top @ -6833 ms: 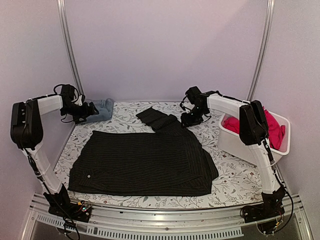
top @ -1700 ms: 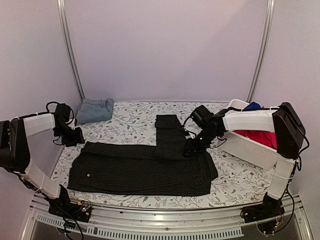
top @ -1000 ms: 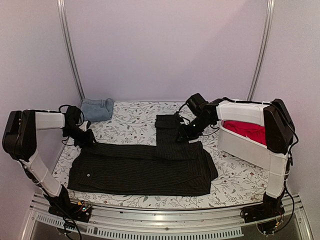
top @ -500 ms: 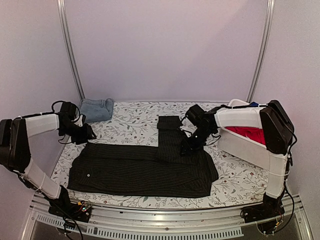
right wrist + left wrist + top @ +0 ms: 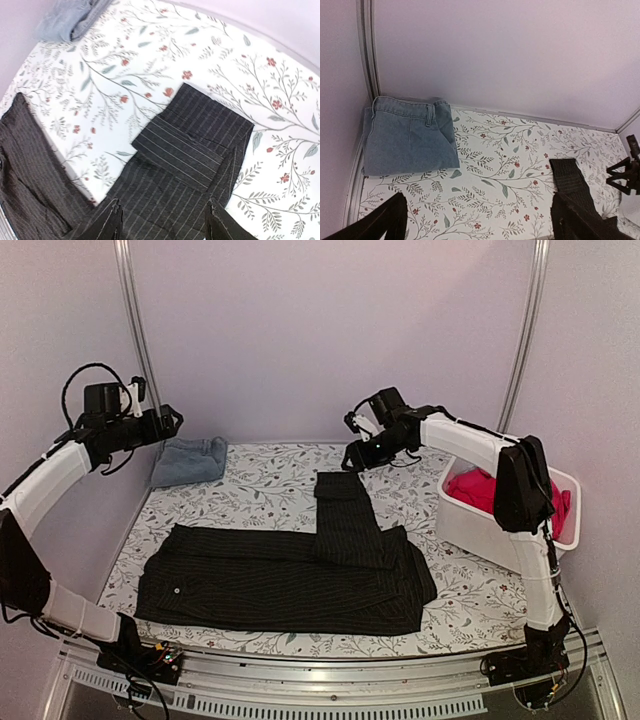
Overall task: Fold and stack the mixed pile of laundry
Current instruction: Fold the 1/3-folded shirt at the center of the board.
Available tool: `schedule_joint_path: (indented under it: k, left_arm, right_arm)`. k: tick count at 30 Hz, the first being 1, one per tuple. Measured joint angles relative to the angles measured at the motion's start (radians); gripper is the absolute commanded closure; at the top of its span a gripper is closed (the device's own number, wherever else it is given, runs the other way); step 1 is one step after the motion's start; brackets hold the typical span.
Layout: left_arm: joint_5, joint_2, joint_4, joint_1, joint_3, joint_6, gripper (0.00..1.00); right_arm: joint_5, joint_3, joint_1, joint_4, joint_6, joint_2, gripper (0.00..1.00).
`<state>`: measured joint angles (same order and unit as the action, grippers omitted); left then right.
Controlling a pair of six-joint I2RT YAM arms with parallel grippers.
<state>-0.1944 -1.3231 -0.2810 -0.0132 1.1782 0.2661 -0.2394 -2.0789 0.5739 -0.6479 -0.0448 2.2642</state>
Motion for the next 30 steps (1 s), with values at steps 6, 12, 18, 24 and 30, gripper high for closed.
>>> schedule_joint_path:
  k: [6,12,18,24,30]
  left_arm:
    - [0.008,-0.011,0.061,0.000,0.001,0.034,0.00]
    - [0.014,-0.054,0.071,0.000,0.031,0.042,0.00]
    - [0.027,-0.069,0.074,0.000,0.032,0.042,0.00]
    - [0.043,-0.069,0.074,0.000,0.033,0.041,0.00]
    - [0.046,-0.071,0.074,-0.001,0.033,0.041,0.00]
  right_arm:
    - [-0.010,-0.013,-0.045,-0.022,-0.013,0.138,0.51]
    - [-0.041,-0.045,-0.049,-0.023,-0.040,0.208,0.62]
    - [-0.064,-0.072,-0.048,-0.008,-0.068,0.239,0.66]
    - [-0.050,-0.078,-0.046,-0.003,-0.090,0.266,0.66]
    - [-0.025,-0.097,-0.046,-0.003,-0.092,0.284,0.79]
